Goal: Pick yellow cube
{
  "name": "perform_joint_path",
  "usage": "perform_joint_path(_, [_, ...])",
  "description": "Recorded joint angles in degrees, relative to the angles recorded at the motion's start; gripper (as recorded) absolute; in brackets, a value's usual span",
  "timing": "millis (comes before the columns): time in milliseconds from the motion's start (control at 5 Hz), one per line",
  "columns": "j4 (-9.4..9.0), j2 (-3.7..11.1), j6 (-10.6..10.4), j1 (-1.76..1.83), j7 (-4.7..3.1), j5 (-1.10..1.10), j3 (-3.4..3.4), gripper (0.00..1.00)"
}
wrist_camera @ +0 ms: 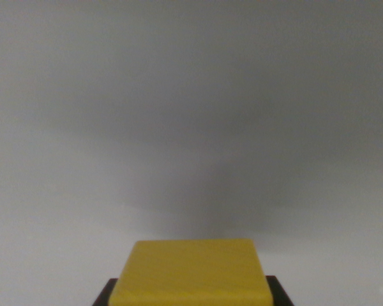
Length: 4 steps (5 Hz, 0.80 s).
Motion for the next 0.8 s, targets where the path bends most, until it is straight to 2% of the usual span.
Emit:
perform_joint_path(200, [1.45,-0.68,2.13,-0.03,-0.01,0.08,0.03,1.0])
perform_joint_path(400, [1.45,-0.68,2.13,-0.03,-0.01,0.08,0.03,1.0])
perform_joint_path(600, [3.01,-1.42,4.42,-0.07,-0.01,0.16,0.07,1.0])
perform_joint_path(800, [3.01,-1.42,4.42,-0.07,-0.01,0.16,0.07,1.0])
